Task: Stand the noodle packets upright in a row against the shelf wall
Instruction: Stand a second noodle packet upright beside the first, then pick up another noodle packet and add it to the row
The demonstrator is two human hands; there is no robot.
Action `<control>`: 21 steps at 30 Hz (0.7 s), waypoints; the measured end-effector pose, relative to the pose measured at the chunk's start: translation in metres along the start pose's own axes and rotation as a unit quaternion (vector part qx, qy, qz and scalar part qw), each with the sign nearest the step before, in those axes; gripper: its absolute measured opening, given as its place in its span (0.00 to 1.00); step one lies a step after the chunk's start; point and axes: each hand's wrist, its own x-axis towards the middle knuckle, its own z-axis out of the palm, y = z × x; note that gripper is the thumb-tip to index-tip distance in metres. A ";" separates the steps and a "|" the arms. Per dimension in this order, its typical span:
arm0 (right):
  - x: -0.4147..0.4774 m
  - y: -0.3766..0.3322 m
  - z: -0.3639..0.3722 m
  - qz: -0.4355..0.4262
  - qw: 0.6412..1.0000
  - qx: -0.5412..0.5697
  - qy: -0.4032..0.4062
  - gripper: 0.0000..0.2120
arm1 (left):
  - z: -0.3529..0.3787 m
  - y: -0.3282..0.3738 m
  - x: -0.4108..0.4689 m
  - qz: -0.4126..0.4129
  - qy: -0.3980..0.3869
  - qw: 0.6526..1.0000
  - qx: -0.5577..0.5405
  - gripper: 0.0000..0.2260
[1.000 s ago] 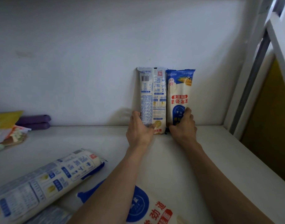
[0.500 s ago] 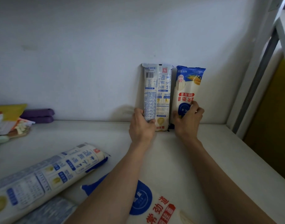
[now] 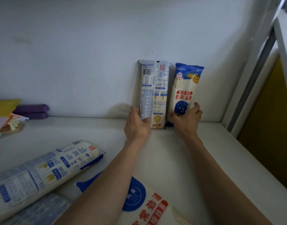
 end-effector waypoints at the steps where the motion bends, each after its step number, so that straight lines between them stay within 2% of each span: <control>1: 0.000 -0.001 -0.001 0.008 1.000 0.004 -0.016 0.46 | -0.001 -0.001 0.002 -0.010 -0.009 1.000 -0.010 0.17; 5: -0.011 -0.015 -0.020 0.029 0.997 -0.034 -0.068 0.46 | -0.012 0.002 0.007 -0.033 -0.070 0.996 -0.043 0.19; 10: -0.039 -0.036 -0.057 0.005 0.977 -0.093 -0.190 0.26 | -0.049 0.022 -0.010 -0.057 -0.130 0.988 -0.066 0.24; 13: -0.068 -0.051 -0.078 -0.021 0.974 -0.071 -0.216 0.13 | -0.093 0.042 -0.028 -0.070 -0.167 0.983 -0.040 0.25; 18: -0.132 -0.071 -0.113 -0.009 0.932 -0.081 -0.353 0.11 | -0.163 0.058 -0.091 -0.050 -0.221 0.973 -0.032 0.18; 21: -0.162 -0.071 -0.126 -0.005 0.905 -0.123 -0.408 0.14 | -0.184 0.040 -0.130 -0.068 -0.201 0.977 -0.019 0.14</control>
